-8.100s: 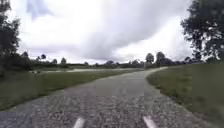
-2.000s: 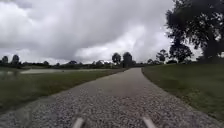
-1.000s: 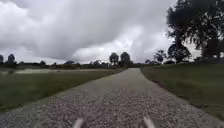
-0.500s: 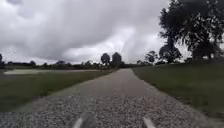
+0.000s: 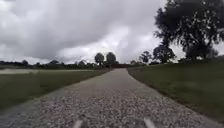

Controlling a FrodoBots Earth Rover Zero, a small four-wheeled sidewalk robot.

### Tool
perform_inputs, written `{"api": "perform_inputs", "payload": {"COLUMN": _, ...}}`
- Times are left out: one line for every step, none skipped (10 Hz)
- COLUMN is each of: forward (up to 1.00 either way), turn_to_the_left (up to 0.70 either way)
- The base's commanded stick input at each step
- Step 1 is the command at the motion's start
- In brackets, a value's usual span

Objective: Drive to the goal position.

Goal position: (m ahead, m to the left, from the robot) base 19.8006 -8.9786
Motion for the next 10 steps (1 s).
{"api": "perform_inputs", "payload": {"forward": 0.85, "turn_to_the_left": 0.00}}
{"api": "perform_inputs", "payload": {"forward": 0.85, "turn_to_the_left": 0.00}}
{"api": "perform_inputs", "payload": {"forward": 0.85, "turn_to_the_left": 0.00}}
{"api": "perform_inputs", "payload": {"forward": 0.85, "turn_to_the_left": 0.00}}
{"api": "perform_inputs", "payload": {"forward": 0.85, "turn_to_the_left": 0.00}}
{"api": "perform_inputs", "payload": {"forward": 0.85, "turn_to_the_left": 0.00}}
{"api": "perform_inputs", "payload": {"forward": 0.85, "turn_to_the_left": 0.00}}
{"api": "perform_inputs", "payload": {"forward": 0.85, "turn_to_the_left": 0.00}}
{"api": "perform_inputs", "payload": {"forward": 0.85, "turn_to_the_left": 0.00}}
{"api": "perform_inputs", "payload": {"forward": 0.85, "turn_to_the_left": 0.00}}
